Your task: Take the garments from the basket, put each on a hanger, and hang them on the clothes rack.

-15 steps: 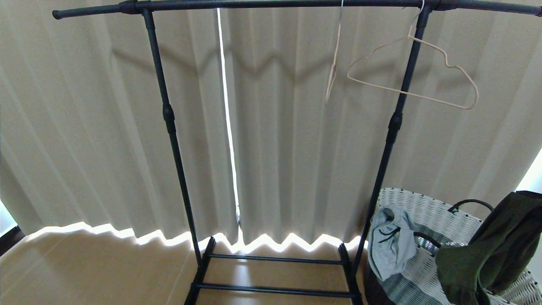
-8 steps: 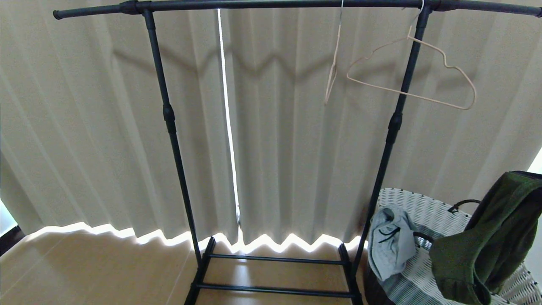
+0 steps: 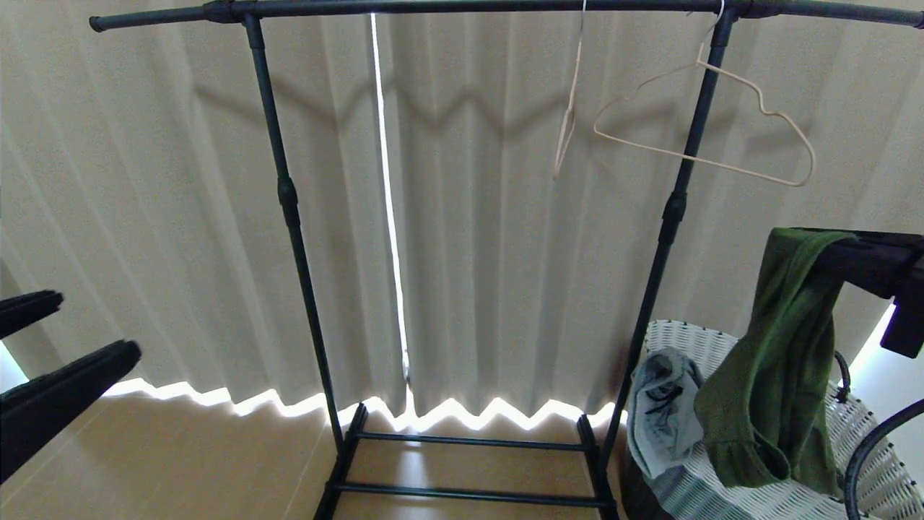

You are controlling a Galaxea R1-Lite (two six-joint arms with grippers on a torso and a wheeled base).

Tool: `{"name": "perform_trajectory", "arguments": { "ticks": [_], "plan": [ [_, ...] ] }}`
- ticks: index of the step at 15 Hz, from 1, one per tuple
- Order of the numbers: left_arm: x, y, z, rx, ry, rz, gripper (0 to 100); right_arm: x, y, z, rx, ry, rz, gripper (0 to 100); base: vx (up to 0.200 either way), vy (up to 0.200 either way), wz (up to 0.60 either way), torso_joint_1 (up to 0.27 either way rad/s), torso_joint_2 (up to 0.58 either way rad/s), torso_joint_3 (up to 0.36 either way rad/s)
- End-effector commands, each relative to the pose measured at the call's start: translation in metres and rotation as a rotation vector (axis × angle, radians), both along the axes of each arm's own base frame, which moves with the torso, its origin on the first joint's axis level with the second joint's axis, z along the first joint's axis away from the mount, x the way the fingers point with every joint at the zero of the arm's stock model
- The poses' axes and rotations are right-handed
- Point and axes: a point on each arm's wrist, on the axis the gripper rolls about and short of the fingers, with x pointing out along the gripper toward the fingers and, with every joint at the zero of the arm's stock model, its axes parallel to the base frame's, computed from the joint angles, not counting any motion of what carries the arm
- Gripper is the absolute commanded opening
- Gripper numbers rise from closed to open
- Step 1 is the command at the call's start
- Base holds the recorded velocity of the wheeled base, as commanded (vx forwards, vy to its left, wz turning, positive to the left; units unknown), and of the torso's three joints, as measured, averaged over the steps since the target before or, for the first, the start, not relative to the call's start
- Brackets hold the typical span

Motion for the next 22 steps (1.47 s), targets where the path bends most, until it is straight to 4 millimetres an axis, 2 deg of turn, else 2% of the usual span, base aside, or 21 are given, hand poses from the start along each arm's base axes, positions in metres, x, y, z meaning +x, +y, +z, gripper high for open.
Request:
{"name": "perform_trajectory", "arguments": {
  "ticks": [1,2,5,7,9,10,11,14,16,19,22],
  "plan": [
    [0.056,-0.055,0.001,0.04,0.126,-0.123,100,0.006,0.012,0.004,0.009,0.007,0.053,0,0.0,0.0,0.0,0.0,0.0,0.0],
    [0.062,-0.072,-0.002,0.033,0.15,-0.152,100,0.005,0.015,0.006,0.016,0.006,0.068,0,0.0,0.0,0.0,0.0,0.0,0.0],
    [0.073,-0.144,-0.03,0.01,0.258,-0.234,100,0.009,0.025,0.01,0.071,0.027,0.099,0,0.0,0.0,0.0,0.0,0.0,0.0],
    [0.07,-0.173,-0.043,0.016,0.277,-0.274,100,0.01,0.027,0.015,0.079,0.016,0.107,0,0.0,0.0,0.0,0.0,0.0,0.0],
    [0.064,-0.203,-0.047,0.036,0.287,-0.352,100,0.013,0.034,0.02,0.095,0.015,0.157,0,0.0,0.0,0.0,0.0,0.0,0.0],
    [0.064,-0.207,-0.047,0.035,0.289,-0.359,100,0.014,0.034,0.02,0.097,0.021,0.158,0,0.0,0.0,0.0,0.0,0.0,0.0],
    [0.062,-0.235,-0.044,-0.006,0.312,-0.402,100,0.016,0.036,0.021,0.105,0.026,0.158,0,0.0,0.0,0.0,0.0,0.0,0.0],
    [0.063,-0.289,-0.054,-0.119,0.388,-0.388,100,0.016,0.036,0.021,0.112,0.026,0.159,0,0.0,0.0,0.0,0.0,0.0,0.0],
    [0.069,-0.309,-0.071,-0.095,0.402,-0.366,100,0.015,0.036,0.022,0.113,0.024,0.165,0,0.0,0.0,0.0,0.0,0.0,0.0],
    [0.071,-0.325,-0.085,-0.073,0.416,-0.367,100,0.012,0.039,0.023,0.114,0.022,0.184,0,0.0,0.0,0.0,0.0,0.0,0.0],
    [0.082,-0.341,-0.1,-0.089,0.414,-0.273,100,0.01,0.038,0.024,0.118,0.016,0.187,0,0.0,0.0,0.0,0.0,0.0,0.0]
  ]
}}
